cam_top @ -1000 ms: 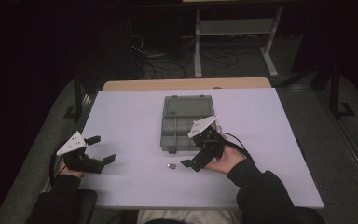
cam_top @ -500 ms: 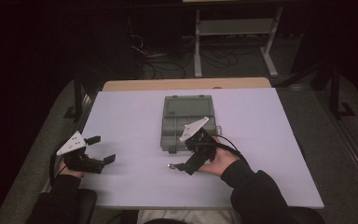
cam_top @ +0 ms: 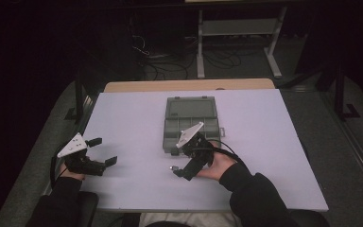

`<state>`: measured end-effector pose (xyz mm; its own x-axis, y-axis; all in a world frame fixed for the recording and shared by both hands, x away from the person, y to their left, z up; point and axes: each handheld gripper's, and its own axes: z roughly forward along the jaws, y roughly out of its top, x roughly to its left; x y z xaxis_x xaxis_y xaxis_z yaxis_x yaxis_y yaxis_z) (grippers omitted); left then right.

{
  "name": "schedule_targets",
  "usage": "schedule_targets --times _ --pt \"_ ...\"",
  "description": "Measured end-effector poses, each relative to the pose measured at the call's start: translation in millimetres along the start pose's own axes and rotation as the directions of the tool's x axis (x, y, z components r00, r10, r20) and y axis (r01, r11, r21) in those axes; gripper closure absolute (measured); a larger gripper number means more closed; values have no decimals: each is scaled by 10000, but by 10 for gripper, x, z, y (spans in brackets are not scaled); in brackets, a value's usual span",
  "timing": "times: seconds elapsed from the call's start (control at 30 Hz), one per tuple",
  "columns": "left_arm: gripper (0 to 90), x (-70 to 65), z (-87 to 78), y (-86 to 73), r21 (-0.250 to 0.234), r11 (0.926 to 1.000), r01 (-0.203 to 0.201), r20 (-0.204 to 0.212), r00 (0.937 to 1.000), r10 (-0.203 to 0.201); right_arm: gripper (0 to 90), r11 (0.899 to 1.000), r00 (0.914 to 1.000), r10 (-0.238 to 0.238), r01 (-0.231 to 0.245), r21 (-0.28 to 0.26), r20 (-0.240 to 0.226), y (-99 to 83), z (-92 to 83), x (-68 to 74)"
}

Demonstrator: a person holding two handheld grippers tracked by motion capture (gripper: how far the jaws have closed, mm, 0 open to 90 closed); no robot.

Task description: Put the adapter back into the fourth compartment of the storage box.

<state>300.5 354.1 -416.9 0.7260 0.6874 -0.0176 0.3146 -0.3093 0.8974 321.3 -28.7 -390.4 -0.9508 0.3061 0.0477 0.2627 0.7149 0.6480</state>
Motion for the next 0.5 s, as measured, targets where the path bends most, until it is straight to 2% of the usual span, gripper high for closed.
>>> schedule_targets --times 0.27,0.3,0.37,0.5 --pt "0 2 0 -1 12 10000 -11 14 10000 11 0 9995 9993 -23 35 315 -361 13 172 23" --pt "0 2 0 0 10 10000 -10 12 10000 10 42 9993 9990 -24 40 362 -444 13 183 24" --pt "0 0 1 0 3 10000 -3 10 10000 3 70 9993 9985 -84 104 369 -538 13 216 26" --pt "0 0 1 0 11 10000 -13 11 10000 13 84 9991 9982 -63 88 411 -603 17 253 27"
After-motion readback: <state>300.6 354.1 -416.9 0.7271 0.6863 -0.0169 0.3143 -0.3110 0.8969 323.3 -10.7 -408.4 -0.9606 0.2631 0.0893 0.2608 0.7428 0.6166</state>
